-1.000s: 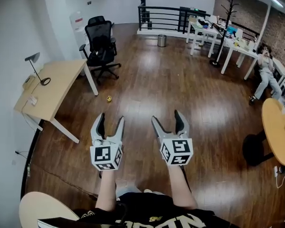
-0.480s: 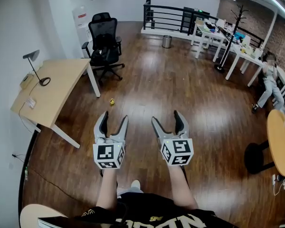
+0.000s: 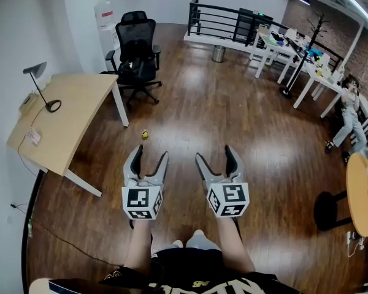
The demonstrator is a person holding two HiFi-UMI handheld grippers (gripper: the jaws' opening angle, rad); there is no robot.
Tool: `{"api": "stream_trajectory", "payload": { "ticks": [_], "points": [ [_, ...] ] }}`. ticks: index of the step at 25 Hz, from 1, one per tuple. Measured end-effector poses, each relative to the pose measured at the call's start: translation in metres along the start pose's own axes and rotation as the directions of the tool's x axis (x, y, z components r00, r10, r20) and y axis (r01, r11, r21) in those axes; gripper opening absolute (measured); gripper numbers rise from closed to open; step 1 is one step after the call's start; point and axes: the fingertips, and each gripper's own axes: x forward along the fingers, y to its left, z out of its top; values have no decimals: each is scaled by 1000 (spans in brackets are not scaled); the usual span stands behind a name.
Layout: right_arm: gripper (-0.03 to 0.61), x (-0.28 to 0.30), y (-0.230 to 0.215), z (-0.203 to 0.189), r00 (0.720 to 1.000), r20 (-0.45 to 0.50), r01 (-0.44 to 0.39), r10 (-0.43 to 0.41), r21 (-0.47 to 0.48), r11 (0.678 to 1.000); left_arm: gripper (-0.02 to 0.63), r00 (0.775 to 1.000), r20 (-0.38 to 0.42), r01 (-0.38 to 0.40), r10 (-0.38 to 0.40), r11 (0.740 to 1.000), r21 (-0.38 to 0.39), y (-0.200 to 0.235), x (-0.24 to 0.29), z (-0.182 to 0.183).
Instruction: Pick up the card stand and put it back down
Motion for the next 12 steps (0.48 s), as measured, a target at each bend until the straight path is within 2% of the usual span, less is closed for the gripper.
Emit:
{"api": "stream_trajectory", "payload": {
  "ticks": [6,12],
  "points": [
    [385,59,-14,-4,1000,4,-26,26,9,1000,311,1000,-12,-24,24,1000,-1,30,48,-10],
    [385,149,-32,5,994,33,-102,102,18,995,311,996,-1,-94,94,995,25,69,116,-8]
  ]
}}
